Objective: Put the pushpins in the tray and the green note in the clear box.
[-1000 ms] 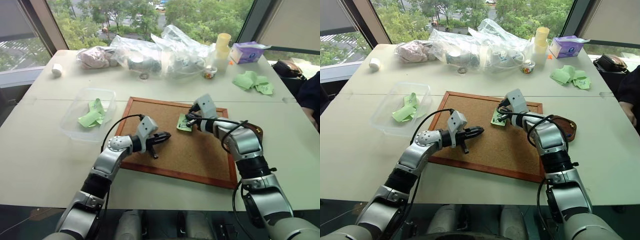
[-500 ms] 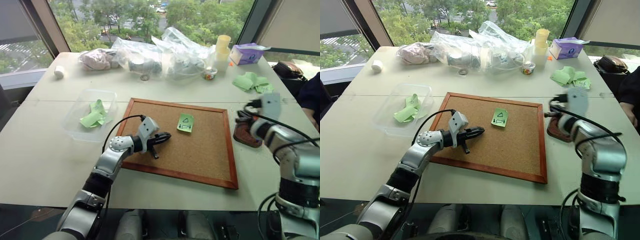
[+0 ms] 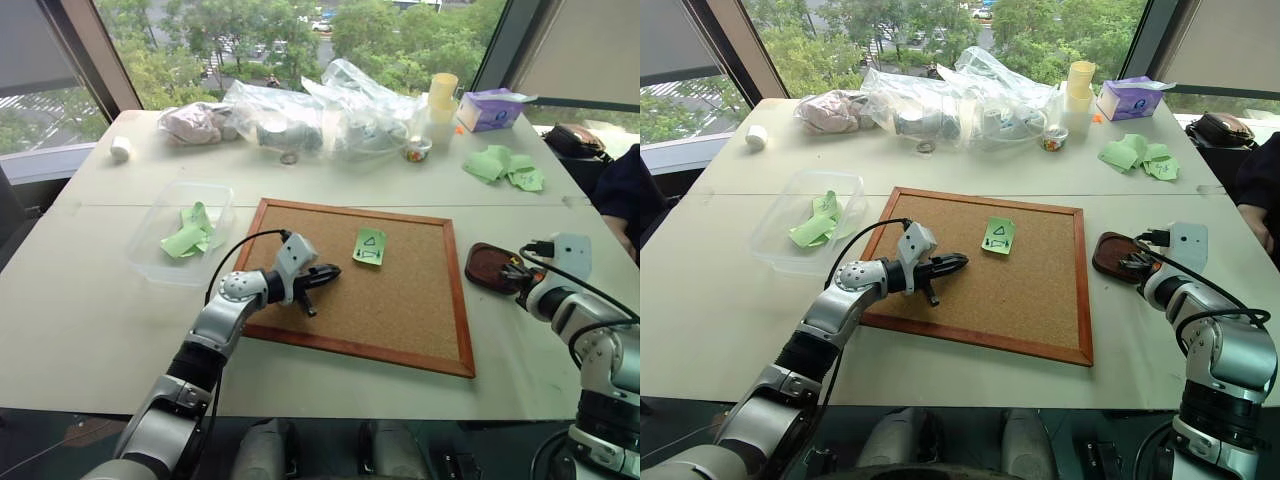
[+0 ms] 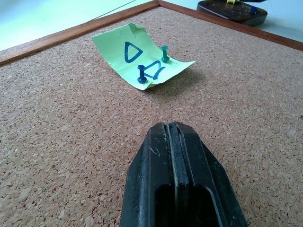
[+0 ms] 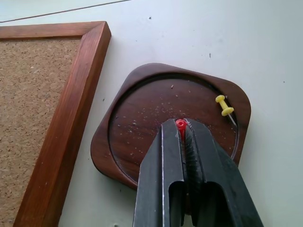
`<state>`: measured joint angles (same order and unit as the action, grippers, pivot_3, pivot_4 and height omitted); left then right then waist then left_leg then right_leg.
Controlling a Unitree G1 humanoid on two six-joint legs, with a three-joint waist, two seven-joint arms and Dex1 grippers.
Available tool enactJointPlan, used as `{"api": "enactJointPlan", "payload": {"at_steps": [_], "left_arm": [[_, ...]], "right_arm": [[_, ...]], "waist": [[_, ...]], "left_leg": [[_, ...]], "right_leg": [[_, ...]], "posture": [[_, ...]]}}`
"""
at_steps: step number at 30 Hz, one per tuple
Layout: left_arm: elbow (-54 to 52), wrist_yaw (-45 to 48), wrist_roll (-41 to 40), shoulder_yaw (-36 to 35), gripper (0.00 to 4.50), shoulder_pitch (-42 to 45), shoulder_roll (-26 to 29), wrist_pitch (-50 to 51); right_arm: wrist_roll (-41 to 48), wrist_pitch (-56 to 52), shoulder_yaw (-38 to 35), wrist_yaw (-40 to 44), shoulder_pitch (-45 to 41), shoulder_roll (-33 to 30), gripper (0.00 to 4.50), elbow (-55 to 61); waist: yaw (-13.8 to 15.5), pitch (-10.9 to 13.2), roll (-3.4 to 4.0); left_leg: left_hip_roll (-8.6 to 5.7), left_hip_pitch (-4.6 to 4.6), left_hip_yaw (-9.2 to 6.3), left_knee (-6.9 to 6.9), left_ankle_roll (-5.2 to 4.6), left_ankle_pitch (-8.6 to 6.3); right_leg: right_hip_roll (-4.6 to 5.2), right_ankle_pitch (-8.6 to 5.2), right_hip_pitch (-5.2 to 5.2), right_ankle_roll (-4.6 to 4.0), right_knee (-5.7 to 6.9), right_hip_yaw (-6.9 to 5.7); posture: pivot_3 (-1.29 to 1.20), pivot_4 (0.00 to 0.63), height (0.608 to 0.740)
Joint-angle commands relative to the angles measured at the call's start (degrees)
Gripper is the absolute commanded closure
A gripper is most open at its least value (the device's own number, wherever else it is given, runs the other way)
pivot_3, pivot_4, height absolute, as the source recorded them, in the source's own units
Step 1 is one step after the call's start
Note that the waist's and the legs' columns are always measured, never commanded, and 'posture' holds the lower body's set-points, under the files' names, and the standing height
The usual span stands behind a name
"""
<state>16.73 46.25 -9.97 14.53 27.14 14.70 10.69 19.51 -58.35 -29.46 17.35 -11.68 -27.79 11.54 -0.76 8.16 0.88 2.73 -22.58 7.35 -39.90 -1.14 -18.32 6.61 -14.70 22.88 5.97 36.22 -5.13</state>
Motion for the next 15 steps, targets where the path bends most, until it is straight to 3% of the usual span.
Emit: {"api": "enactJointPlan", "payload": {"at_steps": [1, 5, 11, 15], "left_arm": [[3.0, -0.6, 2.0, -0.1, 4.5, -1.9, 1.1, 1.3], [2.8, -0.9, 2.0, -0.2, 4.5, -2.1, 1.2, 1.4], [2.6, -1.1, 2.0, -0.3, 4.5, -2.3, 1.2, 1.4], [2.5, -1.1, 2.1, -0.3, 4.5, -2.4, 1.3, 1.4]], "right_arm": [[1.4, 1.3, 0.4, 0.4, -0.1, 0.2, 4.4, 0.5], [2.7, 1.6, 1.6, 1.1, -0.7, 0.4, 3.14, 0.4], [2.5, 2.2, 2.8, 0.7, -1.2, -1.2, 0.11, 1.2], [4.6, 0.4, 3.3, 2.0, -2.4, -2.7, 0.05, 5.5]], "waist": [[0.0, 0.0, 0.0], [0.0, 0.0, 0.0], [0.0, 0.0, 0.0], [0.0, 0.0, 0.0]], "left_leg": [[0.0, 0.02, 0.0, 0.0, 0.0, 0.0], [0.01, 0.02, 0.0, 0.01, 0.0, 0.0], [0.02, 0.03, 0.0, 0.04, -0.02, -0.01], [0.01, 0.03, 0.0, 0.07, -0.02, -0.01]], "right_leg": [[0.0, 0.0, -0.01, 0.0, 0.0, 0.0], [0.0, 0.0, -0.01, -0.01, -0.01, 0.01], [0.02, -0.01, 0.0, -0.02, -0.02, 0.01], [0.05, -0.03, 0.03, -0.05, -0.03, 0.01]], "posture": [[0.0, 0.15, 0.74], [0.0, 0.15, 0.74], [0.0, 0.15, 0.74], [0.0, 0.15, 0.74]]}}
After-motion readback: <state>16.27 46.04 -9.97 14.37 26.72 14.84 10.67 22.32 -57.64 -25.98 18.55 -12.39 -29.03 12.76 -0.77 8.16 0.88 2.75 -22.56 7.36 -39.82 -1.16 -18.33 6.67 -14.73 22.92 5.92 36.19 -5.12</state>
